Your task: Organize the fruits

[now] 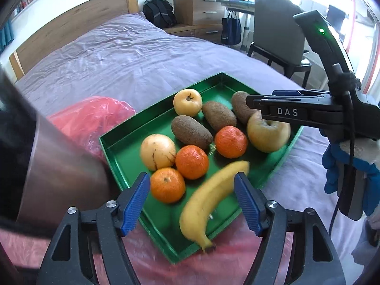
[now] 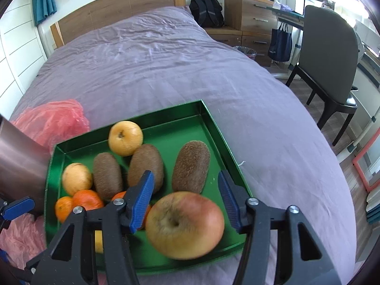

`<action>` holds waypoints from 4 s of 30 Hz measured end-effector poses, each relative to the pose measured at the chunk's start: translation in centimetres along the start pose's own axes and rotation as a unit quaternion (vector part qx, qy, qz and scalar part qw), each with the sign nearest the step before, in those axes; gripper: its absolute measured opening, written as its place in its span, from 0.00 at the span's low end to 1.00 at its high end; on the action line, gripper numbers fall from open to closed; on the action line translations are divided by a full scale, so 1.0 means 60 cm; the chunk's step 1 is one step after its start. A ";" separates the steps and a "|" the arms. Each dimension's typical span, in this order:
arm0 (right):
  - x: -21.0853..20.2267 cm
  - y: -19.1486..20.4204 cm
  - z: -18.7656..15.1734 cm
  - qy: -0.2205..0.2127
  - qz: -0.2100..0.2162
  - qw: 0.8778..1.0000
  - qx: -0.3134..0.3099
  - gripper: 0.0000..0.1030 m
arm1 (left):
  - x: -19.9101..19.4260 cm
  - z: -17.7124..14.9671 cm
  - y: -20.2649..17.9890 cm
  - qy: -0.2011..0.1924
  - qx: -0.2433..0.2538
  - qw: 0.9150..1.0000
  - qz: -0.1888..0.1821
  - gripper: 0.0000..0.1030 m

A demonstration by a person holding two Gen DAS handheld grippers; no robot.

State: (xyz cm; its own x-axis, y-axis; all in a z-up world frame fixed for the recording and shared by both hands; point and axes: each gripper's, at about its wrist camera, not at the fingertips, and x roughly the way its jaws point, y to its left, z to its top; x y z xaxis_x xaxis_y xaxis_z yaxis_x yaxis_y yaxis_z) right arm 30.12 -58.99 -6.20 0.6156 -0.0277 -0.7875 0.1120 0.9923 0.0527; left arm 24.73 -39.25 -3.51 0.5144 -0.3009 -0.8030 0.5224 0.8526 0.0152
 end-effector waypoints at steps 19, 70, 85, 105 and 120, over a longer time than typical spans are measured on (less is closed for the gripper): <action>-0.243 0.171 -0.147 -0.058 0.066 0.994 -0.064 1.00 | -0.226 -0.176 0.088 -0.047 -0.058 0.997 0.029 0.77; -0.353 0.327 -0.302 -0.108 0.053 0.986 -0.117 1.00 | -0.373 -0.390 0.234 -0.079 -0.171 0.972 0.140 0.99; -0.352 0.320 -0.303 -0.108 0.050 0.986 -0.116 1.00 | -0.375 -0.397 0.225 -0.083 -0.154 0.972 0.154 0.99; -0.341 0.312 -0.305 -0.101 0.048 0.988 -0.109 1.00 | -0.364 -0.397 0.220 -0.076 -0.149 0.975 0.146 0.99; -0.341 0.313 -0.305 -0.100 0.048 0.988 -0.108 1.00 | -0.367 -0.399 0.217 -0.080 -0.148 0.975 0.143 0.99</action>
State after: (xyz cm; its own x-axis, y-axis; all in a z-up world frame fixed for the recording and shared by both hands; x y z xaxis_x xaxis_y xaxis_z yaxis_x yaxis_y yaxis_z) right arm 5.32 -37.60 -0.34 0.7602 0.0668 -0.6463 -0.1103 0.9935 -0.0271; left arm 3.96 -11.28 0.11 0.7222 -0.0748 -0.6877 0.1353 0.9902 0.0343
